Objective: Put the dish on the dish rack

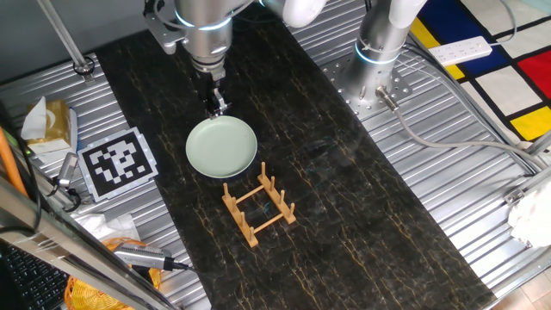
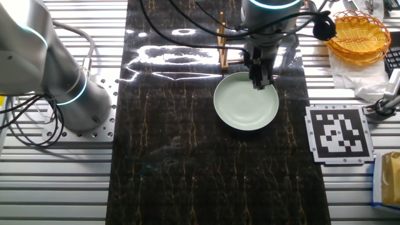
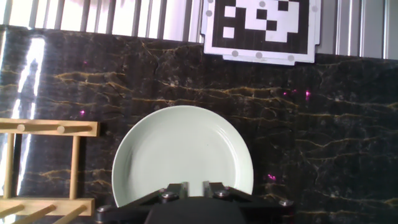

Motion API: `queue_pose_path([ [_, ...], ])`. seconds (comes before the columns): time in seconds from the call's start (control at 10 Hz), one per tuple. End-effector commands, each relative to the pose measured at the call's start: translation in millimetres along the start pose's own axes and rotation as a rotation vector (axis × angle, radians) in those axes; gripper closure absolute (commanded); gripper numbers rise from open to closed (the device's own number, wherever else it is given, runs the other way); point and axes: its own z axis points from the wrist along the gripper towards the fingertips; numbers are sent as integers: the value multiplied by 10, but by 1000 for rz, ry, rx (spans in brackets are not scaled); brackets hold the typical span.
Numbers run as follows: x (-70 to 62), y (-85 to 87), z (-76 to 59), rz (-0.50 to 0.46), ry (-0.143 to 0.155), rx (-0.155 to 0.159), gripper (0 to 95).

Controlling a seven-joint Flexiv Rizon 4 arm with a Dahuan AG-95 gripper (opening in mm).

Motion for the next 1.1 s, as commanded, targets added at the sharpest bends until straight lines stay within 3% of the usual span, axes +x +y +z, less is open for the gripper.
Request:
queue_pose_path([
  [0.1, 16, -2, -3, 1, -2, 3, 950],
  [0.5, 36, -117, 59, -1, -4, 8, 950],
  [0.8, 68, -343, 260, -59, -8, -4, 950],
  [1.1, -74, -698, 456, -153, -36, -175, 950],
])
